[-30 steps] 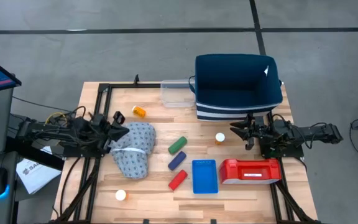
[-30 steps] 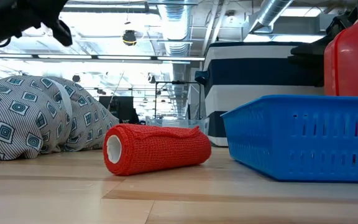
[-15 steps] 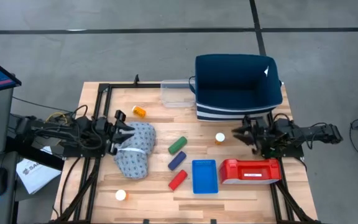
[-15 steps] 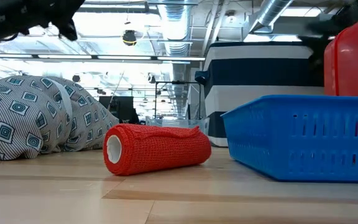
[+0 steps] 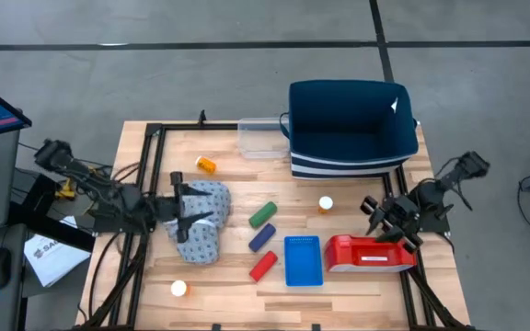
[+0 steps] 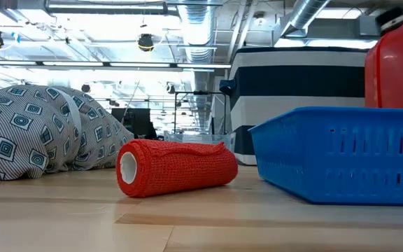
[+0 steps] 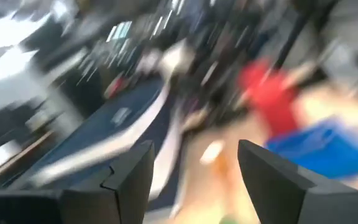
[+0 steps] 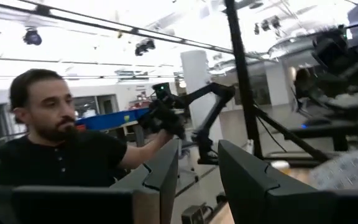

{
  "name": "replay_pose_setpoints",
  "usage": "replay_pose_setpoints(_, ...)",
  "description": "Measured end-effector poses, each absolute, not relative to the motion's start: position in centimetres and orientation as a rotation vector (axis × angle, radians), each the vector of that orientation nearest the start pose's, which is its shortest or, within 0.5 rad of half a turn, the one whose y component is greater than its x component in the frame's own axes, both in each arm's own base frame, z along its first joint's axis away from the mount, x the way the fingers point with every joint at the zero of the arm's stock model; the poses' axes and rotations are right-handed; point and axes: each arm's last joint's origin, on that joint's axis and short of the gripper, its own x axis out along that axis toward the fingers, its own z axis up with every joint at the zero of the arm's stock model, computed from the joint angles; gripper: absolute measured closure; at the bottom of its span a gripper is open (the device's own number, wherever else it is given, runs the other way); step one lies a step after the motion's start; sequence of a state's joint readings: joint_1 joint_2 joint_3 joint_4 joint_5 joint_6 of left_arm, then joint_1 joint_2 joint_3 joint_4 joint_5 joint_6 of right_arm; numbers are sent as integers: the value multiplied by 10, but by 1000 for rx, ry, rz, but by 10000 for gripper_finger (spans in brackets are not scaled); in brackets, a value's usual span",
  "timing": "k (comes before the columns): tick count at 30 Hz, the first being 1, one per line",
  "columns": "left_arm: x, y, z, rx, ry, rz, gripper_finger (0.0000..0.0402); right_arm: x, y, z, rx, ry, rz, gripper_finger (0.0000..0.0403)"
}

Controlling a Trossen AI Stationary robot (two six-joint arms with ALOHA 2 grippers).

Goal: Pick & Place Medicine items
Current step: Put the gray patient gown into the blue laundry organizer

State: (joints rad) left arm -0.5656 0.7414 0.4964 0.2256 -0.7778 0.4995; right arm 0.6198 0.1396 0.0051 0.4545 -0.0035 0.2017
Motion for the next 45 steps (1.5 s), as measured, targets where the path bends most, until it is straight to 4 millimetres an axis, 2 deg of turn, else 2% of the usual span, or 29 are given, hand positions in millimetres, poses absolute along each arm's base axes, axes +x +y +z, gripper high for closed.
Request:
replay_pose_setpoints(2,153,-82,287,581,183,319,174,82,66,198,270,-254,674,291)
replay_pose_setpoints(5,154,-95,297,596,283,456,162,83,78,195,248,-173,719,291)
replay_pose_setpoints(8,156,-106,305,533,333,456,146,87,89,198,287,-133,714,289)
replay_pose_setpoints(12,160,-115,304,493,465,413,133,102,108,206,318,-67,697,267)
replay_pose_setpoints(18,162,-118,295,434,691,431,131,140,152,240,236,25,695,206)
replay_pose_setpoints(22,156,-116,284,285,860,463,131,160,185,275,102,177,697,174)
replay_pose_setpoints(25,156,-118,277,172,963,491,131,169,206,298,-10,323,622,164)
replay_pose_setpoints(28,159,-122,271,156,1007,487,131,175,226,318,-94,431,549,163)
replay_pose_setpoints(32,168,-116,265,129,1062,529,120,185,245,332,-139,564,483,163)
replay_pose_setpoints(35,176,-105,252,97,1077,589,99,189,260,337,-138,610,467,163)
replay_pose_setpoints(38,186,-90,224,-5,1135,621,73,188,274,335,-137,627,480,163)
replay_pose_setpoints(45,187,-60,160,-218,1236,627,26,181,303,320,-117,649,517,163)
